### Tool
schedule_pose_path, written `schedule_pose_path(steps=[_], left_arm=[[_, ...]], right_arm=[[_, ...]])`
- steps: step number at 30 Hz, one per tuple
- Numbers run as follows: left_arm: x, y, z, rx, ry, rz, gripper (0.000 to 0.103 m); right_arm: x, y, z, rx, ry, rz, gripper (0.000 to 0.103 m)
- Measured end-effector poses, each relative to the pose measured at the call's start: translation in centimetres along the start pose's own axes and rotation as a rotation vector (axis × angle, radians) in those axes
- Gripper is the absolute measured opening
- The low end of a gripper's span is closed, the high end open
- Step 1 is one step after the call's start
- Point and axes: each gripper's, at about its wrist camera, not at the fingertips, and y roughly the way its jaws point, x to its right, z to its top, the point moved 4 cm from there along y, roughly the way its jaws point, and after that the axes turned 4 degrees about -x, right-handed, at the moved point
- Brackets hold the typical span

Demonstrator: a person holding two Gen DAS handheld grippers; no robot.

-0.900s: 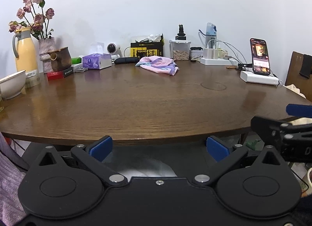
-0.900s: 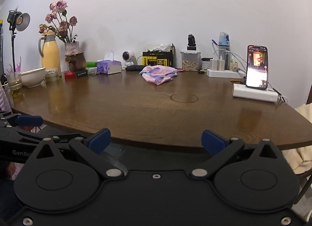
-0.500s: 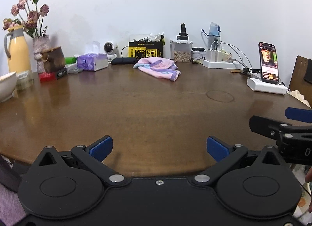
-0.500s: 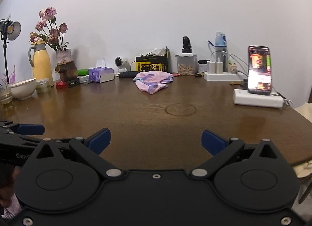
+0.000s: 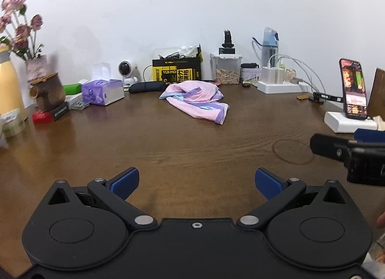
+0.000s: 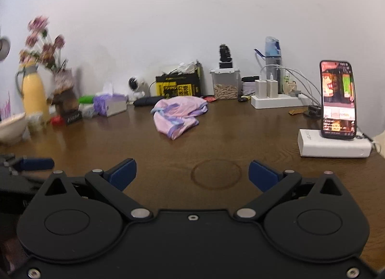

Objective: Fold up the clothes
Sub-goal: 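Move both tools toward the pink garment on the table, then grasp the pink garment with the right gripper and lift it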

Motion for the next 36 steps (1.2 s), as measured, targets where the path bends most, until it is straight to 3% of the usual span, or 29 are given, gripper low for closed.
schedule_pose_path(steps=[6,13,22,31,36], left_arm=[[-0.7,3.1,2.5,-0.035,-0.037,-0.001,0.103],[-2.2,6.5,5.2,-0.041,-0.045,0.009,0.103],[-6.1,12.7,7.4,-0.140,-0.091,0.023,0.103],[-8.4,18.1,10.6,-0.122,-0.120,0.050,0.103],[-8.8,19.9,10.6,-0.069,-0.111,0.046,0.103]], right_arm=[[0.4,3.8,1.9,-0.092,-0.003,0.005,0.102],[0.3,7.6,3.5,-0.124,-0.048,-0.022,0.102],[0.5,13.0,4.6,-0.203,-0.071,-0.026,0.102],[0.4,18.0,7.2,-0.195,-0.089,-0.011,0.102],[1.9,20.3,9.7,-0.162,-0.046,-0.014,0.102]])
